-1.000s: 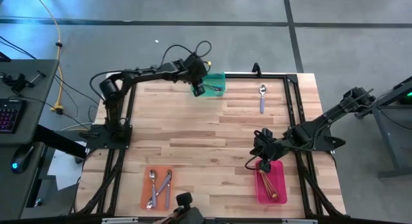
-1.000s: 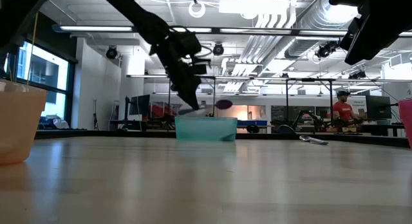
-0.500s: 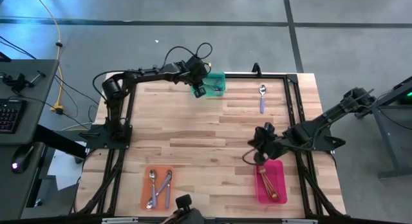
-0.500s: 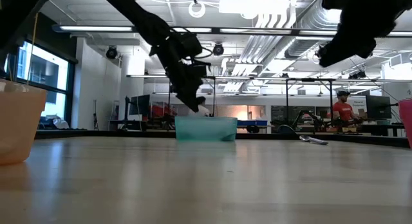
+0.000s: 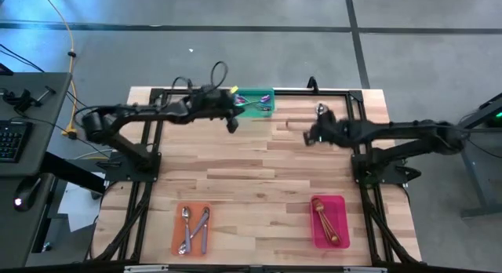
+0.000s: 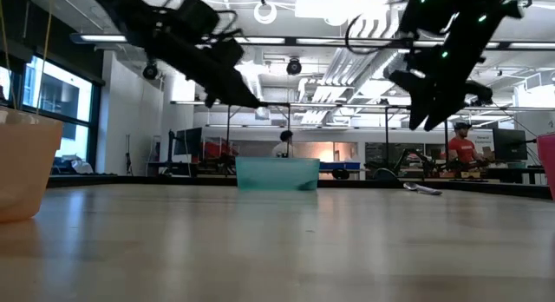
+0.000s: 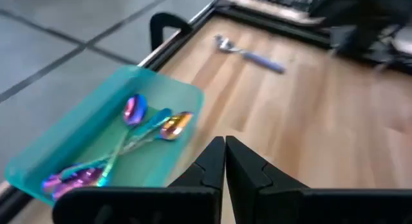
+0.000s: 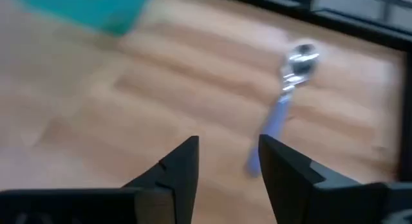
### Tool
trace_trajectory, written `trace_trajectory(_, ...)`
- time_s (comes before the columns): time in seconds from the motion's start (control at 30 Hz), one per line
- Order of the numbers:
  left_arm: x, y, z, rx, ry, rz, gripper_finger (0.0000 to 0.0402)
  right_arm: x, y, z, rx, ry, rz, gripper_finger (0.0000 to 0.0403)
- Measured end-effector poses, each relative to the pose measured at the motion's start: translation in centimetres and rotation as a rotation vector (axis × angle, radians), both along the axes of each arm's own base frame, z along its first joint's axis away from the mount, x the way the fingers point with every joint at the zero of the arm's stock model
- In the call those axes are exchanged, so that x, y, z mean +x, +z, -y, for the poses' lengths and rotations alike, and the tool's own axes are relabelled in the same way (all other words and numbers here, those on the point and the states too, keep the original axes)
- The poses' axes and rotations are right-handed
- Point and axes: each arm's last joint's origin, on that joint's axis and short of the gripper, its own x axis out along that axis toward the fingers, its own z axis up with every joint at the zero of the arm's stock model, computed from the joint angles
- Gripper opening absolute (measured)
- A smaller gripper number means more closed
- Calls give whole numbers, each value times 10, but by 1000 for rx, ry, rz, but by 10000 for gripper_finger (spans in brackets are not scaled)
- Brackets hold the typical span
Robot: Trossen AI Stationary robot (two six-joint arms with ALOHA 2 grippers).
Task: Sort silverware by color (type)
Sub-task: Put the purple spoon into the orange bin
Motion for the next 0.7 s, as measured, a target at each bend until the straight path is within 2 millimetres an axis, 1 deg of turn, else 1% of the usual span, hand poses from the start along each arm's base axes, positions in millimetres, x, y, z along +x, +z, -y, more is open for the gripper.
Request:
trace_trajectory(0.17, -30, -8, 29, -4, -23, 109, 1, -7, -8, 52, 71, -118, -20, 149)
trace_trajectory(0.3, -53, -21, 41, -39, -7, 159, 1, -8, -26, 84, 145, -170, -48, 149)
trace_trajectory(0.4, -66, -31, 47, -56, 3, 180, 1, -4, -44, 100, 194, -179, -76, 149)
trace_trajectory(0.5, -78, -42, 52, -78, 17, 189, 1, -2, -65, 112, 241, -208, -113, 149)
trace_trajectory(0.63, -90, -53, 57, -104, 38, 239, 1, -2, -91, 123, 310, -246, -166, 141)
trace_trajectory(0.7, -94, -58, 59, -114, 43, 257, 1, 1, -97, 126, 322, -246, -176, 129)
